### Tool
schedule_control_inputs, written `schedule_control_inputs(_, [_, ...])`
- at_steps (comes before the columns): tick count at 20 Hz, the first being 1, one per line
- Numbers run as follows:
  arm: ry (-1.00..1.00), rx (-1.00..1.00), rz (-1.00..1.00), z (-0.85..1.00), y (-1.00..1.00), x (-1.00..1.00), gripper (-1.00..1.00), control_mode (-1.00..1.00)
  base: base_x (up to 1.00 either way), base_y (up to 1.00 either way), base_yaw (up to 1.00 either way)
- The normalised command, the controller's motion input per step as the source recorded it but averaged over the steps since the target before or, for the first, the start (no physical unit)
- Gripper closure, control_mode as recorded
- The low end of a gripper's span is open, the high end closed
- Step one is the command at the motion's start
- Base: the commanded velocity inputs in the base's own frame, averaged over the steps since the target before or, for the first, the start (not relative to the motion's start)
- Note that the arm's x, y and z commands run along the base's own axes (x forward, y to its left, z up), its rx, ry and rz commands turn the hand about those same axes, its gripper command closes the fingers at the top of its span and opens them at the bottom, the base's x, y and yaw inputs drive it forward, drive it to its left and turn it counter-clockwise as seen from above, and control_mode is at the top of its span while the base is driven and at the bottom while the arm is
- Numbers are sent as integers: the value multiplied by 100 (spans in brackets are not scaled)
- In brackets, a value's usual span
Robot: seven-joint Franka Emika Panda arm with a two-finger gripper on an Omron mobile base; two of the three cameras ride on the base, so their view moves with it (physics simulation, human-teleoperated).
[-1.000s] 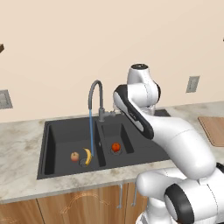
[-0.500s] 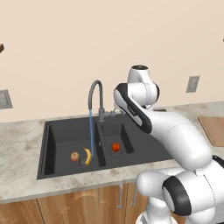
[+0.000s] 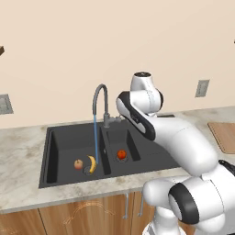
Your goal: Pick the peach, apple, banana from the sink and place them on the cutting board to airdry. Then turn off the sink faucet.
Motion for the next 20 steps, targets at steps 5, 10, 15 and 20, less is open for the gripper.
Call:
schedule_control_inputs(5, [0,0,-6,-26,0,13,-100,-100,0,0,0])
schedule_control_inputs(10, [1,1,-7,-28,0,18,-100,-100,0,0,0])
schedule_control_inputs(15, [2,0,-7,-32,0,22,-100,-100,0,0,0])
schedule_control_inputs(20, [0,0,-5,-21,0,18,-100,-100,0,0,0])
